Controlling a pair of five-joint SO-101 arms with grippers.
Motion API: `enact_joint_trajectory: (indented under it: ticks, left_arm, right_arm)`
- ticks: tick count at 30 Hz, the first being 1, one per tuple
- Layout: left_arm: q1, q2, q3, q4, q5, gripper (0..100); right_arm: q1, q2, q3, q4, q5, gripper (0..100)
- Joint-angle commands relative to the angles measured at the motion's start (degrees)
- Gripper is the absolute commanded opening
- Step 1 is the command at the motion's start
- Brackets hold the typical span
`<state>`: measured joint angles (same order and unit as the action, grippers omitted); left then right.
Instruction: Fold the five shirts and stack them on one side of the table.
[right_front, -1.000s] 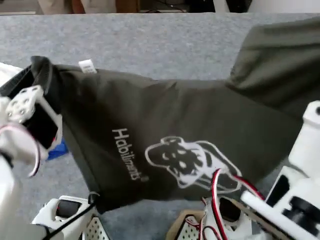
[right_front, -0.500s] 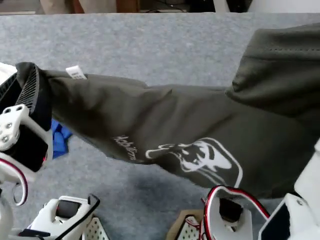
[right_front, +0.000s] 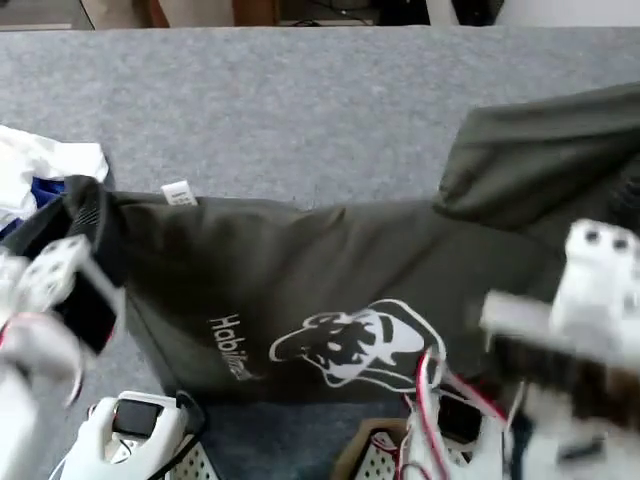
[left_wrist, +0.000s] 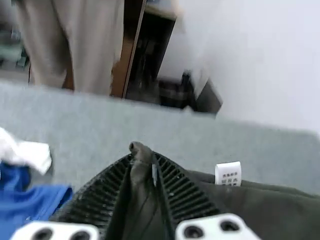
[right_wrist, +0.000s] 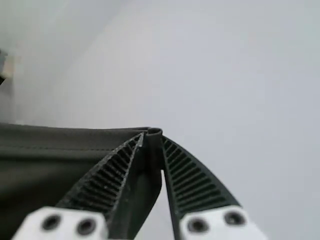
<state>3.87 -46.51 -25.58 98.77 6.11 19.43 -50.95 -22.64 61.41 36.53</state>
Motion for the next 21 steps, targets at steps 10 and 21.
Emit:
enact_joint_trajectory:
  ticks: [10,21]
  left_arm:
    - [-4.9,6.5,41.6,-49.6,0.0,2]
    - [-4.8,41.5,30.0,-71.5,0.1,2]
  right_arm:
    - [-8.3,1.4,40.3,-19.9,1.3,0.5]
    - [-13.9,34.0,38.4,-47.7,-0.5,0.5]
